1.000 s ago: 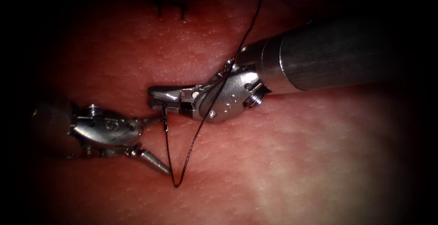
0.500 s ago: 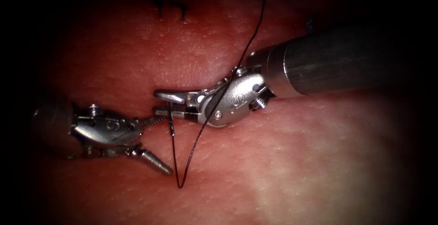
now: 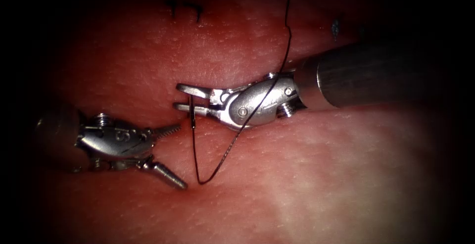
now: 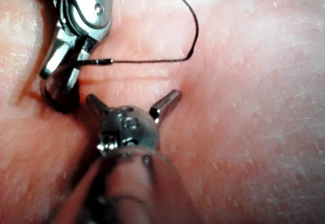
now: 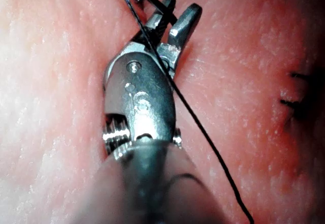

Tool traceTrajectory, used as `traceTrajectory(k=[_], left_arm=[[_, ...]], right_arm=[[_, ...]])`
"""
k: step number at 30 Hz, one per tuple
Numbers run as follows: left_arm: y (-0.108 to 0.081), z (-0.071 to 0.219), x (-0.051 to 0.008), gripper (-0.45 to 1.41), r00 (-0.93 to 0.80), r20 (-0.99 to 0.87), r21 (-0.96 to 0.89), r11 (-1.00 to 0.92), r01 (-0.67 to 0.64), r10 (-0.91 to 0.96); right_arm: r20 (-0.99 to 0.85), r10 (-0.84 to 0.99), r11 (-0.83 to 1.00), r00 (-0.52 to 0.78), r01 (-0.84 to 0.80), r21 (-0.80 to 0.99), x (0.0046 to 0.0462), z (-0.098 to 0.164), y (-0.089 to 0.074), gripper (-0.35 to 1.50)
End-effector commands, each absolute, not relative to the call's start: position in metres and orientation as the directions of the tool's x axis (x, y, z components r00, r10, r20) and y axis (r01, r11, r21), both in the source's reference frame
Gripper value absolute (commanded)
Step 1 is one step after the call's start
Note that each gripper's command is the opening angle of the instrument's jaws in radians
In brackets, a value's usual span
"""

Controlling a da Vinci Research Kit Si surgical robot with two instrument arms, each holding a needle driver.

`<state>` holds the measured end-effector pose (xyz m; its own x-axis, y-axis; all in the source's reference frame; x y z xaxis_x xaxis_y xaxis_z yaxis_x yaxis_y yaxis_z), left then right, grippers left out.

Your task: Wound Closure

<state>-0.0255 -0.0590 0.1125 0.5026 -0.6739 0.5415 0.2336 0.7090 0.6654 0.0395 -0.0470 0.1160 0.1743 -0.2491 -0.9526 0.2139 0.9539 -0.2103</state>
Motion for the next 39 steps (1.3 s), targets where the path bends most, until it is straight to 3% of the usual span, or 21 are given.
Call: traceTrajectory(k=[1, 25, 39], left_arm=[[-0.0600, 0.1129, -0.0259, 0.89, 0.503, 0.540, 0.668, 0.707, 0.232, -0.675], [-0.0599, 0.1129, -0.0258, 0.89, 0.503, 0.540, 0.665, 0.708, 0.237, -0.675], [-0.0600, 0.1128, -0.0257, 0.89, 0.500, 0.541, 0.664, 0.709, 0.239, -0.676]], right_arm=[[-0.951, -0.251, 0.953, 0.178, 0.218, -0.211, 0.0400, 0.1165, -0.0473, -0.35], [-0.944, -0.317, 0.910, 0.090, 0.309, -0.276, 0.0407, 0.1145, -0.0502, -0.35], [-0.949, -0.267, 0.912, 0.169, 0.361, -0.193, 0.0389, 0.1186, -0.0512, -0.35]])
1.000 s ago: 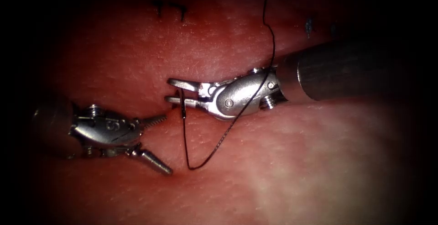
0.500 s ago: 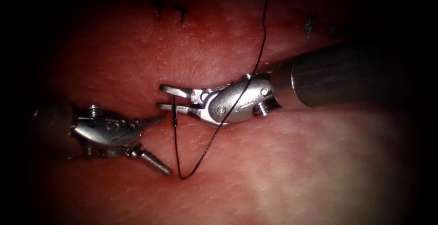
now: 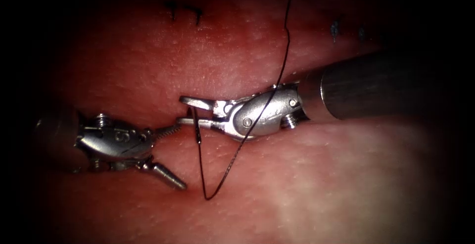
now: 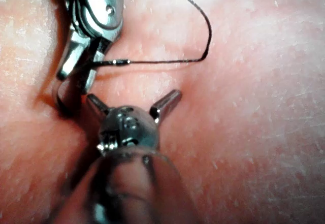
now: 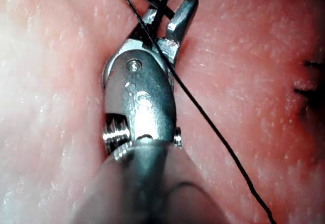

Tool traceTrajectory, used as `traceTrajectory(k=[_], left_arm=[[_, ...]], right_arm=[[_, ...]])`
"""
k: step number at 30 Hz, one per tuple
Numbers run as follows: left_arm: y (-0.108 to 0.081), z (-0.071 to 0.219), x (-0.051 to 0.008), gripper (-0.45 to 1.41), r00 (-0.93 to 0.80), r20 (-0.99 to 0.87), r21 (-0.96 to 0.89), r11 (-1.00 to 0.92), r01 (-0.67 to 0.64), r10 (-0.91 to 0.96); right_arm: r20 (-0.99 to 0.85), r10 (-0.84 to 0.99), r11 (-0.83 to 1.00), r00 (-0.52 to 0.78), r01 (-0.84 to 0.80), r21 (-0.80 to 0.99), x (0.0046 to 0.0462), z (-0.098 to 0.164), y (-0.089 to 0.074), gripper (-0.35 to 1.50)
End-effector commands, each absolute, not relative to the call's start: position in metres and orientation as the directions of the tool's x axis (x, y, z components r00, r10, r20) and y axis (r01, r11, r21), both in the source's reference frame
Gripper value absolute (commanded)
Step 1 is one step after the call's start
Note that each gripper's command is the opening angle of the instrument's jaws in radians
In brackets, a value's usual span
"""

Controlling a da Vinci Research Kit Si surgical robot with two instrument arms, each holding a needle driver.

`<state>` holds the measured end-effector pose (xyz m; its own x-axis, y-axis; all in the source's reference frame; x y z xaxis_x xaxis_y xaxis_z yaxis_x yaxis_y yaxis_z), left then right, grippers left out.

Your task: Wound Closure

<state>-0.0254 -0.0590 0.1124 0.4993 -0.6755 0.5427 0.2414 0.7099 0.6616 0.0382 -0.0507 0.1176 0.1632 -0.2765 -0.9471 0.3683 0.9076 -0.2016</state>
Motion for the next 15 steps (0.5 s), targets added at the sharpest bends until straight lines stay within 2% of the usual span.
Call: traceTrajectory(k=[1, 15], left_arm=[[-0.0600, 0.1128, -0.0257, 0.89, 0.500, 0.541, 0.664, 0.709, 0.239, -0.676], [-0.0601, 0.1127, -0.0258, 0.89, 0.500, 0.541, 0.664, 0.708, 0.240, -0.677]], right_arm=[[-0.949, -0.267, 0.912, 0.169, 0.361, -0.193, 0.0389, 0.1186, -0.0512, -0.35], [-0.950, -0.256, 0.915, 0.179, 0.361, -0.178, 0.0396, 0.1186, -0.0511, -0.35]])
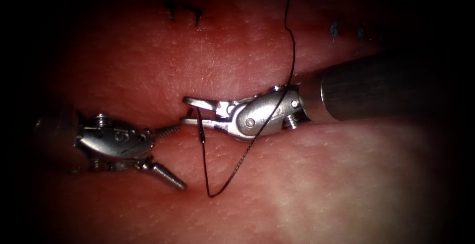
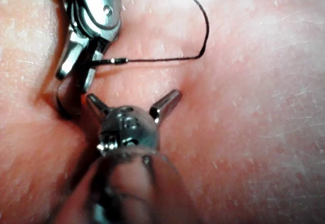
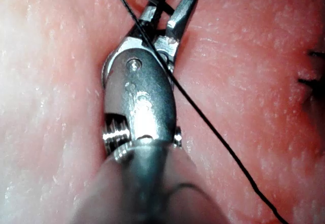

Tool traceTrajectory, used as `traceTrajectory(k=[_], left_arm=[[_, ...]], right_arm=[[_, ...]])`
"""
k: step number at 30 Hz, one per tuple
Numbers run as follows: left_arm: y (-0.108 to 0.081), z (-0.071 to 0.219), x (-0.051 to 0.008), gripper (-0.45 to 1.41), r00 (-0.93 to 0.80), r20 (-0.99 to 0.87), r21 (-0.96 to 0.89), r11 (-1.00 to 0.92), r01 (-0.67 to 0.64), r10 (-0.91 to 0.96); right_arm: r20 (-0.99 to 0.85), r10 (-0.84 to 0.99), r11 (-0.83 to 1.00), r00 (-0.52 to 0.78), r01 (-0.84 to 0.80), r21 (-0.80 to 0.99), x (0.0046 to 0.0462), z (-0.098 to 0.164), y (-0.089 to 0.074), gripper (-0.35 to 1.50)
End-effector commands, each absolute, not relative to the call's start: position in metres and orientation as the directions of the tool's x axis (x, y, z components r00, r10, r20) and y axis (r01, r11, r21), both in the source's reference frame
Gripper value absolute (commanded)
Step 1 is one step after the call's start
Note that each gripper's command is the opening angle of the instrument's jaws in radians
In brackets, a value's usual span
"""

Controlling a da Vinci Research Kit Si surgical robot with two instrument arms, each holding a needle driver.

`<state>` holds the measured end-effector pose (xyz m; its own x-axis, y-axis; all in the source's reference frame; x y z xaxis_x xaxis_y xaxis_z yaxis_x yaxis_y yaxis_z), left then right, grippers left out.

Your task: Wound Closure

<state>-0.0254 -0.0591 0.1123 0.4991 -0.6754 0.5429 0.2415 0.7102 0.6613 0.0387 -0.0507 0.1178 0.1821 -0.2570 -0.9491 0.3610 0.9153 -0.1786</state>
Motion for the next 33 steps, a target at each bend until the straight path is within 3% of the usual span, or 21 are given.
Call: traceTrajectory(k=[1, 14, 33], left_arm=[[-0.0602, 0.1126, -0.0257, 0.89, 0.500, 0.541, 0.664, 0.708, 0.240, -0.676], [-0.0601, 0.1119, -0.0251, 0.91, 0.498, 0.541, 0.658, 0.710, 0.252, -0.678], [-0.0600, 0.1119, -0.0254, 0.91, 0.494, 0.534, 0.659, 0.704, 0.265, -0.686]], right_arm=[[-0.951, -0.253, 0.915, 0.177, 0.363, -0.176, 0.0395, 0.1184, -0.0510, -0.35], [-0.952, -0.224, 0.902, 0.211, 0.415, -0.120, 0.0404, 0.1220, -0.0541, -0.35], [-0.965, -0.161, 0.953, 0.206, 0.288, -0.097, 0.0390, 0.1172, -0.0491, -0.35]])
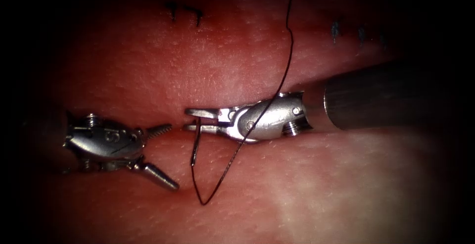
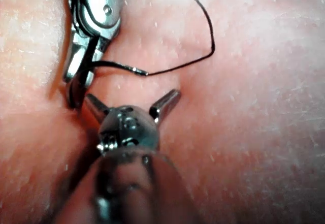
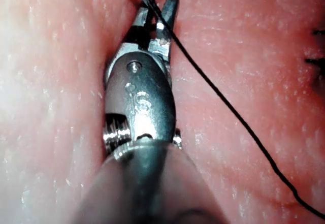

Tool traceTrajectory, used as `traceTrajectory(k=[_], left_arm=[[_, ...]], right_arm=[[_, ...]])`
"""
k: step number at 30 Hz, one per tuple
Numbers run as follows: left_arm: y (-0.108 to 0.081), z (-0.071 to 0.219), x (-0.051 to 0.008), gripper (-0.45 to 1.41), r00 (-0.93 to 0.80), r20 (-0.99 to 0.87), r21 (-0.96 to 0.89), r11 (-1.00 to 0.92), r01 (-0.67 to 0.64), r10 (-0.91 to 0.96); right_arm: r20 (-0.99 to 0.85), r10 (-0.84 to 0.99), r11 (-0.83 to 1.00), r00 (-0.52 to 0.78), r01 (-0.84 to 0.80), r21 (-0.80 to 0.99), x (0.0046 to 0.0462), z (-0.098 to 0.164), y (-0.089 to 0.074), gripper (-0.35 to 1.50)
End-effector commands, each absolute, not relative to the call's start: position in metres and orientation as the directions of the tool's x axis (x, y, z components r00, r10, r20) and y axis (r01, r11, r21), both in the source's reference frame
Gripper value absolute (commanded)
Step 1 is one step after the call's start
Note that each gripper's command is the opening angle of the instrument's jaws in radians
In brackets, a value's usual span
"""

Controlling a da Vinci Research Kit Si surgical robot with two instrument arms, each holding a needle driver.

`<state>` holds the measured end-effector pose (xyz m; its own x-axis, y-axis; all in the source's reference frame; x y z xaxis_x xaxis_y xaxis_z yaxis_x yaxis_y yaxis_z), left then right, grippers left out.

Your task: Wound Closure

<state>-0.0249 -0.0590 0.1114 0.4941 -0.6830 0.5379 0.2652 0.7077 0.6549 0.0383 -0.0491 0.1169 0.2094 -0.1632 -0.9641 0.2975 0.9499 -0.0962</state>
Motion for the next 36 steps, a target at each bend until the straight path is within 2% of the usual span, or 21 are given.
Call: traceTrajectory(k=[1, 12, 19, 33, 36], left_arm=[[-0.0601, 0.1120, -0.0259, 0.91, 0.493, 0.534, 0.657, 0.704, 0.270, -0.687], [-0.0613, 0.1136, -0.0285, 0.91, 0.495, 0.535, 0.665, 0.703, 0.253, -0.685], [-0.0633, 0.1153, -0.0275, 0.91, 0.506, 0.552, 0.651, 0.722, 0.235, -0.663], [-0.0675, 0.1186, -0.0248, 0.91, 0.516, 0.515, 0.678, 0.693, 0.243, -0.684], [-0.0677, 0.1186, -0.0241, 0.91, 0.517, 0.513, 0.682, 0.691, 0.240, -0.686]], right_arm=[[-0.966, -0.152, 0.960, 0.207, 0.262, -0.095, 0.0391, 0.1169, -0.0484, -0.35], [-0.983, -0.068, 0.982, 0.169, 0.183, -0.036, 0.0408, 0.1172, -0.0453, -0.35], [-0.987, -0.053, 0.979, 0.151, 0.205, -0.021, 0.0426, 0.1169, -0.0450, -0.35], [-0.992, -0.030, 0.981, 0.126, 0.196, -0.004, 0.0427, 0.1152, -0.0447, -0.35], [-0.991, 0.018, 0.981, 0.133, 0.191, 0.043, 0.0427, 0.1150, -0.0438, -0.35]])
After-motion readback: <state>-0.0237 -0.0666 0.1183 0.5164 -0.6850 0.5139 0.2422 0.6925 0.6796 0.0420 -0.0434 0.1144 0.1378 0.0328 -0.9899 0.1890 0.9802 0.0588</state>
